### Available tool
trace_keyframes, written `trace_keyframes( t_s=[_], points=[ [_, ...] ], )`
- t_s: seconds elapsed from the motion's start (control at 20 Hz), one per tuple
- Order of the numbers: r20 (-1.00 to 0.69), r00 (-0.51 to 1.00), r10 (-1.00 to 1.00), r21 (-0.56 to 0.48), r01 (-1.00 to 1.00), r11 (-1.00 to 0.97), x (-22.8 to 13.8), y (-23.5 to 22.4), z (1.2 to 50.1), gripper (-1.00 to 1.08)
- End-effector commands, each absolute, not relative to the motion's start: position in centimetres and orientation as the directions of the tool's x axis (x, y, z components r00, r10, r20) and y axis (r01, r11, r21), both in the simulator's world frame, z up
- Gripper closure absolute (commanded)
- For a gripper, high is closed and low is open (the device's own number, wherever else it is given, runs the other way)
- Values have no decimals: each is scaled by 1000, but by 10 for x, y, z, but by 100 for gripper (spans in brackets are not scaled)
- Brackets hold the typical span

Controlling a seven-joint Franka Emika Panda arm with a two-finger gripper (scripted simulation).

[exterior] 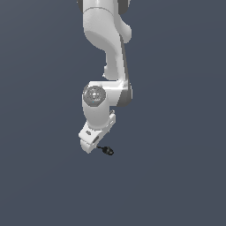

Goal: Pick up the object and move it to a goal position.

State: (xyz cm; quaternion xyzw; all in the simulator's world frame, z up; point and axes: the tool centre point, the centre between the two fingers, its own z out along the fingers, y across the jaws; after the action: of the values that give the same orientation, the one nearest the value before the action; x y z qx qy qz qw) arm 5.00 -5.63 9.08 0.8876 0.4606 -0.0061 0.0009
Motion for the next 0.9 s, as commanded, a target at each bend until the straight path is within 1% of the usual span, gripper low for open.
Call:
trace_keyframes(
  t_s=[0.0, 0.45, 0.85],
  points=[
    [-10, 524, 851, -4, 851, -524, 53, -62, 85, -92],
    [-3, 365, 931, -2, 931, -365, 61, -81, 69, -92],
    [0, 293, 956, 0, 956, -293, 65, -89, 61, -92]
  ],
)
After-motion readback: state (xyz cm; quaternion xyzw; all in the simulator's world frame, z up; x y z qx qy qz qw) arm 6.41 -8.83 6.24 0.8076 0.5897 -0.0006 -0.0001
